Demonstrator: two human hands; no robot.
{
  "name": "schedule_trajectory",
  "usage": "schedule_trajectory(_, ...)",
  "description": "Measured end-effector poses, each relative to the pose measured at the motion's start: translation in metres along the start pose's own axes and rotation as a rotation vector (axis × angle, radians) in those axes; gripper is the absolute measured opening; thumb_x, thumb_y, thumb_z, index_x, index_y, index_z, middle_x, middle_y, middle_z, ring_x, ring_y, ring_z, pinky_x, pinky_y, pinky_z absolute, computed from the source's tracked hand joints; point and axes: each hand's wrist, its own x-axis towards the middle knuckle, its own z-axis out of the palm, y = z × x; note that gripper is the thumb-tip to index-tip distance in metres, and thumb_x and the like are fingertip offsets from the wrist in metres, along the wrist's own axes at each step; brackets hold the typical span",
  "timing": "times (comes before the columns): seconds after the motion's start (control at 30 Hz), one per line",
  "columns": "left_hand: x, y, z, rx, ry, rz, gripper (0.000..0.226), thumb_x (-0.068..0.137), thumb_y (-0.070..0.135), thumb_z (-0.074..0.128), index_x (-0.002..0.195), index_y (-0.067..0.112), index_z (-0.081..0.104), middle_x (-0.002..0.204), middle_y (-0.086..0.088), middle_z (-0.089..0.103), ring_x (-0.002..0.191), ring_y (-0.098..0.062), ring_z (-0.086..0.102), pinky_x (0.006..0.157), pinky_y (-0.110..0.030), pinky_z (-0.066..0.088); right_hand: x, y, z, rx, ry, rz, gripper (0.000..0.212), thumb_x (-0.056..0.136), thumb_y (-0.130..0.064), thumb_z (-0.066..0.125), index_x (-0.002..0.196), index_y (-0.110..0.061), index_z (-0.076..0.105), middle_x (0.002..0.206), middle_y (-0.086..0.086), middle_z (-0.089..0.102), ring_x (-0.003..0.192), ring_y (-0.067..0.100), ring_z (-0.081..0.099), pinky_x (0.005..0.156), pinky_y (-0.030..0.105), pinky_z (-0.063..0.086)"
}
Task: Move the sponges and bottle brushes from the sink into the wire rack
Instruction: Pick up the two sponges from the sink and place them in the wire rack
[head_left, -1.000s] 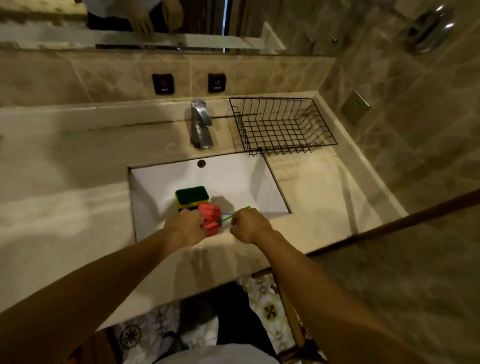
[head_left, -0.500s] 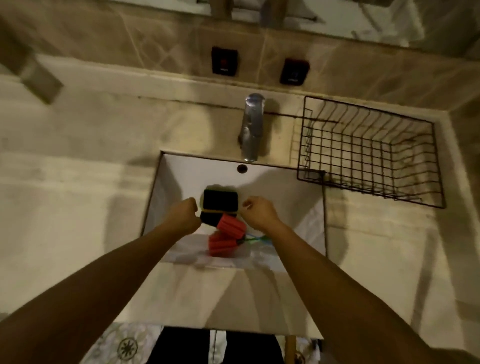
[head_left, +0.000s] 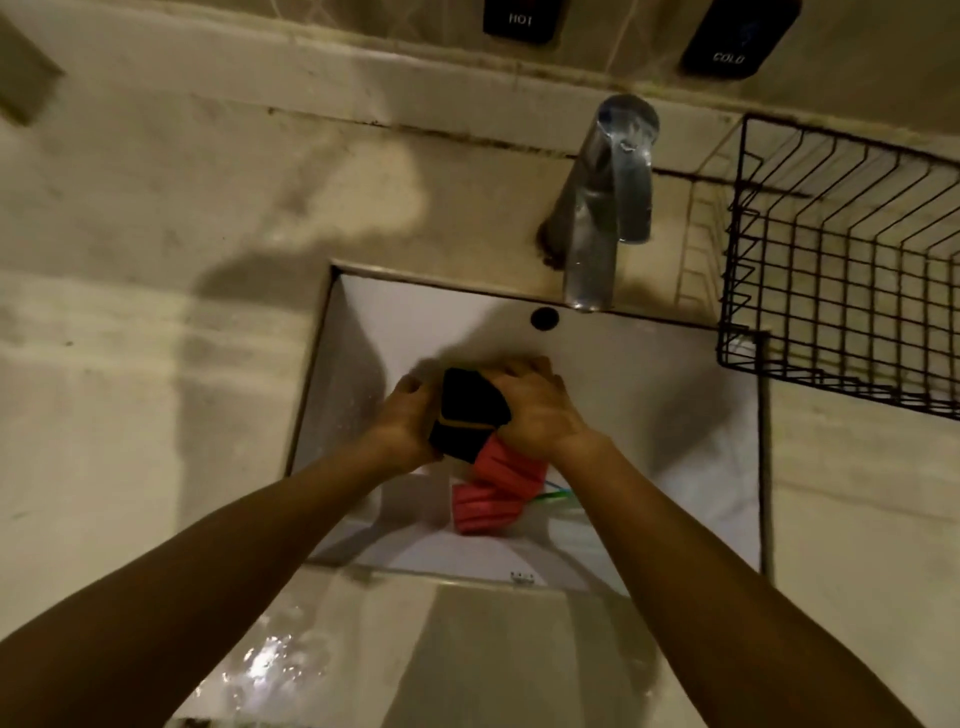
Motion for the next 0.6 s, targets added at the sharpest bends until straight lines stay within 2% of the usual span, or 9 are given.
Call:
schedule_trajectory(0.03,0.001,-0.004,-0.005,0.198,-0.072,0.084,0.012,0.08,0.036,0.069,0.079,0.047,0.064,0.068,0.022,0.064,0.066,0.005,0.059,0.059,-0.013,0.048,0.0,0.002,0.001,-0.022,-0.023,0.0,0.07,0.075,-0.019,0.062,0.141,-0.032,0.04,0.145,0.006,0.045,0.133,0.038,0.033,0.107,0.047,0.039)
schedule_trajectory(0.07,0.0,-0.012,-0.012,0.419,-0.185,0.122,0.03,0.071,0.032,0.077,0.084,0.052,0.06,0.083,0.025,0.057,0.075,0.011,0.053,0.069,-0.004,0.039,-0.002,0.004,0.002,-0.018,-0.033,0.004,0.074,0.075,-0.016,0.063,0.143,-0.031,0.038,0.147,0.006,0.043,0.134,0.038,0.033,0.107,0.048,0.039)
schedule_trajectory(0.1,0.001,-0.017,-0.012,0.496,-0.216,0.054,0.048,0.065,0.028,0.082,0.098,0.051,0.056,0.101,0.025,0.051,0.087,0.006,0.052,0.074,-0.005,0.035,-0.004,0.007,0.003,0.008,-0.023,0.01,0.074,0.076,-0.015,0.063,0.143,-0.029,0.038,0.148,0.007,0.043,0.135,0.038,0.034,0.108,0.048,0.039)
schedule_trajectory(0.13,0.001,-0.024,-0.012,0.506,-0.184,0.024,0.06,0.063,0.026,0.083,0.113,0.044,0.055,0.115,0.012,0.051,0.098,-0.006,0.053,0.081,-0.014,0.038,-0.007,0.009,0.005,0.039,0.002,0.019,0.072,0.077,-0.014,0.063,0.143,-0.028,0.039,0.148,0.008,0.043,0.134,0.038,0.035,0.108,0.048,0.04)
schedule_trajectory(0.2,-0.001,-0.028,-0.011,0.503,-0.108,0.059,0.063,0.063,0.028,0.083,0.119,0.027,0.055,0.119,-0.008,0.051,0.101,-0.027,0.056,0.084,-0.032,0.046,-0.014,0.014,0.005,0.073,0.06,0.038,0.068,0.078,-0.013,0.062,0.142,-0.026,0.042,0.145,0.01,0.046,0.13,0.039,0.038,0.106,0.047,0.043)
schedule_trajectory(0.27,-0.005,-0.022,-0.018,0.51,-0.062,0.149,0.049,0.065,0.03,0.082,0.108,0.026,0.06,0.109,-0.005,0.049,0.086,-0.026,0.057,0.076,-0.033,0.05,-0.021,0.018,0.0,0.08,0.09,0.051,0.066,0.078,-0.012,0.062,0.14,-0.024,0.045,0.139,0.013,0.051,0.122,0.04,0.042,0.099,0.048,0.047)
schedule_trajectory(0.33,-0.007,-0.016,-0.027,0.526,-0.079,0.17,0.045,0.068,0.03,0.08,0.107,0.029,0.058,0.113,-0.001,0.046,0.08,-0.02,0.053,0.073,-0.033,0.05,-0.03,0.021,-0.009,0.059,0.095,0.055,0.061,0.079,-0.017,0.064,0.137,-0.021,0.048,0.13,0.017,0.055,0.113,0.041,0.047,0.091,0.049,0.051)
schedule_trajectory(0.5,-0.005,0.006,-0.017,0.674,-0.248,0.146,0.093,0.071,0.018,0.078,0.144,0.032,0.023,0.148,-0.006,0.026,0.109,-0.029,0.054,0.082,-0.034,0.051,-0.054,0.029,-0.019,0.077,0.123,0.09,0.043,0.082,-0.024,0.06,0.123,-0.012,0.059,0.113,0.018,0.062,0.1,0.039,0.056,0.083,0.046,0.05)
schedule_trajectory(0.6,0.001,0.014,-0.004,0.922,-0.218,0.185,0.09,0.075,0.017,0.073,0.144,0.038,0.019,0.147,-0.009,0.023,0.112,-0.03,0.052,0.085,-0.04,0.054,-0.062,0.041,-0.016,0.092,0.151,0.118,0.046,0.081,-0.019,0.06,0.126,-0.012,0.057,0.113,0.018,0.062,0.1,0.037,0.056,0.082,0.046,0.05)
